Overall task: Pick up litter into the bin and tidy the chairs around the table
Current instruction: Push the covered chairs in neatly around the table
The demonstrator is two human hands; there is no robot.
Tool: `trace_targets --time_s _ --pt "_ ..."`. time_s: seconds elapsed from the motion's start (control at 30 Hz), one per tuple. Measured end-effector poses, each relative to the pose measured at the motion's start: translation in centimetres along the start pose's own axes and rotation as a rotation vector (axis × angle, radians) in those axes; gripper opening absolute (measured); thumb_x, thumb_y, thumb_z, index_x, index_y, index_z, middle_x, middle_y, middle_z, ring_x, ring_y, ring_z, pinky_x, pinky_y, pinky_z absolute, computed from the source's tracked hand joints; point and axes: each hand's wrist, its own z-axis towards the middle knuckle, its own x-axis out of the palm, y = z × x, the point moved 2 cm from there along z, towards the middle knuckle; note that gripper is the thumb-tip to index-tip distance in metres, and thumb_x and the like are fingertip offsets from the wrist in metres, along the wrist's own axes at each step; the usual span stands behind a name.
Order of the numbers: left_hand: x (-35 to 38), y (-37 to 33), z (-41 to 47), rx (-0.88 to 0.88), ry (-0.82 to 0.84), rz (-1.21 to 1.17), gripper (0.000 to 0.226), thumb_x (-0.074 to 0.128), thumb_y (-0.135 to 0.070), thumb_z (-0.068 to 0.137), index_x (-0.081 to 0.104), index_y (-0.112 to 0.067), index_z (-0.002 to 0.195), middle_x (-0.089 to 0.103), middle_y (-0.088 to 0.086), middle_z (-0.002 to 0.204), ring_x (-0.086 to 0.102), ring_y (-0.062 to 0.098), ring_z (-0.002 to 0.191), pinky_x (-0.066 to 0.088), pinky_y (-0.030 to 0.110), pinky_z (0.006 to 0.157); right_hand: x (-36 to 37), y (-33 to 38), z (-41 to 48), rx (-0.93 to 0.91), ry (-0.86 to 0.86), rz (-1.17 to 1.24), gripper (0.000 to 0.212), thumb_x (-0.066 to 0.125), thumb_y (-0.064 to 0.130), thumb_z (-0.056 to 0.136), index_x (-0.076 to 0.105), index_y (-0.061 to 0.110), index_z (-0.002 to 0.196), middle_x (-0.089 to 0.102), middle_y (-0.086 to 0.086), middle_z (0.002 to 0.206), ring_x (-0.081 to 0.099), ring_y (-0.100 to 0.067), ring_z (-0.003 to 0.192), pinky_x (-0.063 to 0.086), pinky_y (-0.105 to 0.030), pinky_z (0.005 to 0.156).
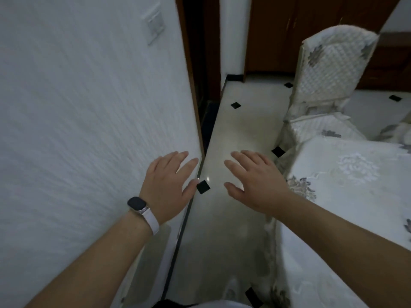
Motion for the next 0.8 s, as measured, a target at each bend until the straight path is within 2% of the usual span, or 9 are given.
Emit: trace_targets --time_s 0.4,0.53,0.8 --pt "11.4 0.7 19.1 0.302 0.013 -0.194 0.045 0.058 -0.039 0.088 0.065 -0.013 0.125 0.063 0.013 0.127 0.059 0.032 0.115 0.048 0.050 0.094 2.2 -13.3 6.2 0.313 0.005 -0.086 0.052 0.047 0.052 0.087 0.060 0.017 0.124 0.058 -0.009 0.131 0.053 -0.030 0.120 0.042 -0.044 0.098" --pt "16.2 2.3 27.4 0.365 0.018 -0.256 0.046 0.055 -0.041 0.089 0.063 -0.014 0.125 0.062 0.012 0.125 0.059 0.032 0.113 0.049 0.049 0.092 2.3 -18.4 10.7 0.452 0.048 -0.156 0.053 0.044 0.053 0.088 0.060 0.018 0.125 0.057 -0.007 0.132 0.051 -0.029 0.122 0.040 -0.043 0.098" --pt "21.4 5.4 44.3 0.461 -0.043 -0.349 0.047 0.054 -0.041 0.087 0.064 -0.016 0.126 0.063 0.009 0.122 0.058 0.028 0.109 0.045 0.043 0.089 1.3 -26.3 21.9 0.623 -0.017 -0.262 0.053 0.044 0.052 0.087 0.062 0.017 0.122 0.060 -0.006 0.129 0.054 -0.029 0.120 0.041 -0.042 0.098"
